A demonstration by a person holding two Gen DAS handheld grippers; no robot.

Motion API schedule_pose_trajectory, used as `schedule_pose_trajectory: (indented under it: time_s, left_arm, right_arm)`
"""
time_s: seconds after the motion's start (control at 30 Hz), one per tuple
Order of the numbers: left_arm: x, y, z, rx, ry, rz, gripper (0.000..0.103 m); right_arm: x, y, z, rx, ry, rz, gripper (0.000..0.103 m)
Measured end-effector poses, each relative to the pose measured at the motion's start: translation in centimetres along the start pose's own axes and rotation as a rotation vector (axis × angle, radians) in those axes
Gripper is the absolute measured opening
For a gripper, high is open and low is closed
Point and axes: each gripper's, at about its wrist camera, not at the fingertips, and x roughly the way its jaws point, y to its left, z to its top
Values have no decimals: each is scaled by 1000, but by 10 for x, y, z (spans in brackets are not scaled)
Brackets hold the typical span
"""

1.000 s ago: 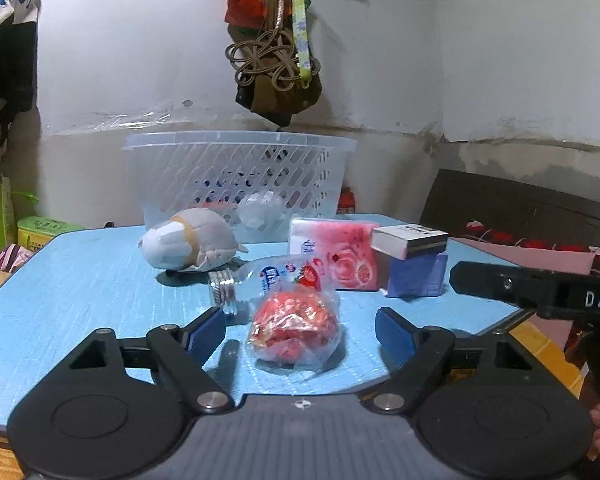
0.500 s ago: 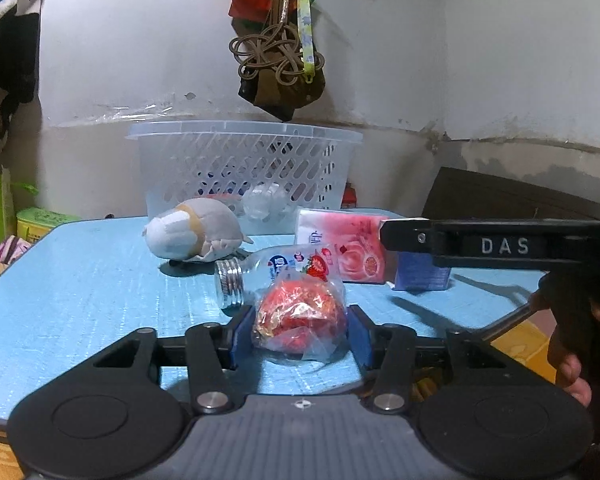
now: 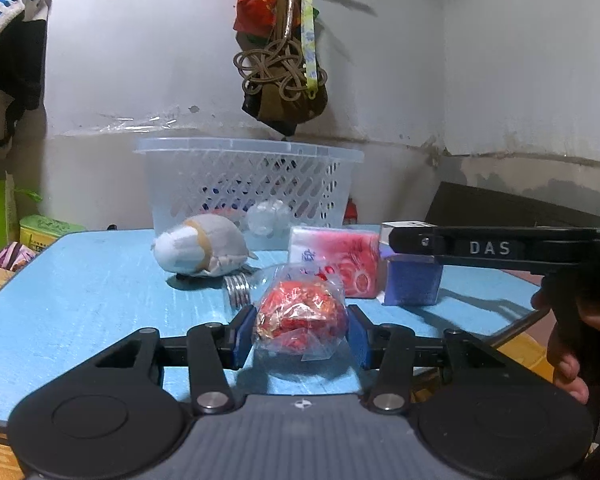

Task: Organize objects
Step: 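Grasp the Kent cigarette pack with the right gripper while the left grasps the red mesh bag, then carry the Kent pack and red mesh bag into the basket and release both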

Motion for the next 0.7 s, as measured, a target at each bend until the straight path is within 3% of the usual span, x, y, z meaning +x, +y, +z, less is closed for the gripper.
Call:
schedule_pose_trajectory:
  time_s: [0.3,0.7]
  left_arm:
    - [-5,7,12,15,-14,32,52]
    - [-1,12,23,-13,24,-18,52]
  right_arm:
    - [-4,-6,5,27,-11,10,60]
    - [-11,-14,11,41,-10,0,60]
